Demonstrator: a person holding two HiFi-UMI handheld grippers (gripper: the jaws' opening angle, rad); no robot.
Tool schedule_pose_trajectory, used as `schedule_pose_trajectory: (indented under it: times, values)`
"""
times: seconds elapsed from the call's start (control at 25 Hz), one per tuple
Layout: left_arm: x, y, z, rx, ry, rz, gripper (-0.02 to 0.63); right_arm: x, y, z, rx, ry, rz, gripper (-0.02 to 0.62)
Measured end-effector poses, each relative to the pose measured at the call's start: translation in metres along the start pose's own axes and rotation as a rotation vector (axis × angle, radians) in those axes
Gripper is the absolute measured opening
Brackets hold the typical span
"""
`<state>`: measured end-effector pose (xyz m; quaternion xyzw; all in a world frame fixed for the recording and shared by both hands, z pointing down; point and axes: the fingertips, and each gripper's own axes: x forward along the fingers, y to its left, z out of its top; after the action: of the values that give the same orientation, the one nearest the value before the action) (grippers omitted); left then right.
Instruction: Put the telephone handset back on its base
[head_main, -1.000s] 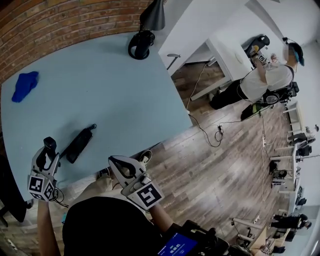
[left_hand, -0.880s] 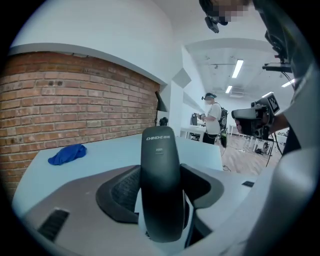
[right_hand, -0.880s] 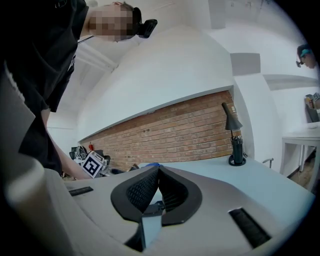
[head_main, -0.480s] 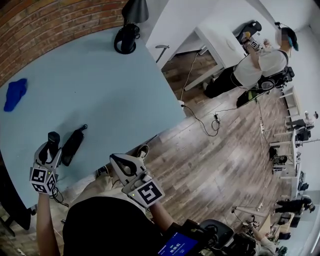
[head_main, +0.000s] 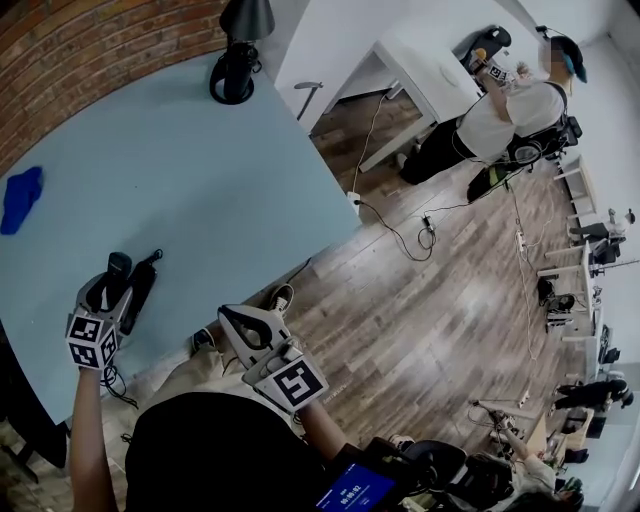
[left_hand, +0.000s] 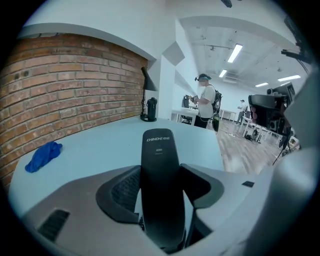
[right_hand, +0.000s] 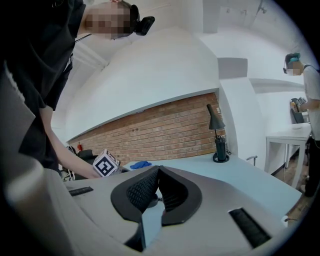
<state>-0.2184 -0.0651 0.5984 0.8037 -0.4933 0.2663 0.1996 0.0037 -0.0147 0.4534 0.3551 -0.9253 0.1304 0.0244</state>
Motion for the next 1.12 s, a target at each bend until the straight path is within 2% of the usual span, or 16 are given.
schedule_pose_trajectory:
  times: [0.44,1.12]
  values:
    - [0.037,-0.013,-0.024,0.037,0.163,-0.042,0.279,-0.015,-0.012,-0.009,0.017,0.009,-0.042,0.017]
    - [0.044,-0.016,-0.06,0.082,0.265,-0.05,0.279,-0.016,-0.017,-0.014,0.018,0.019,-0.045,0.017]
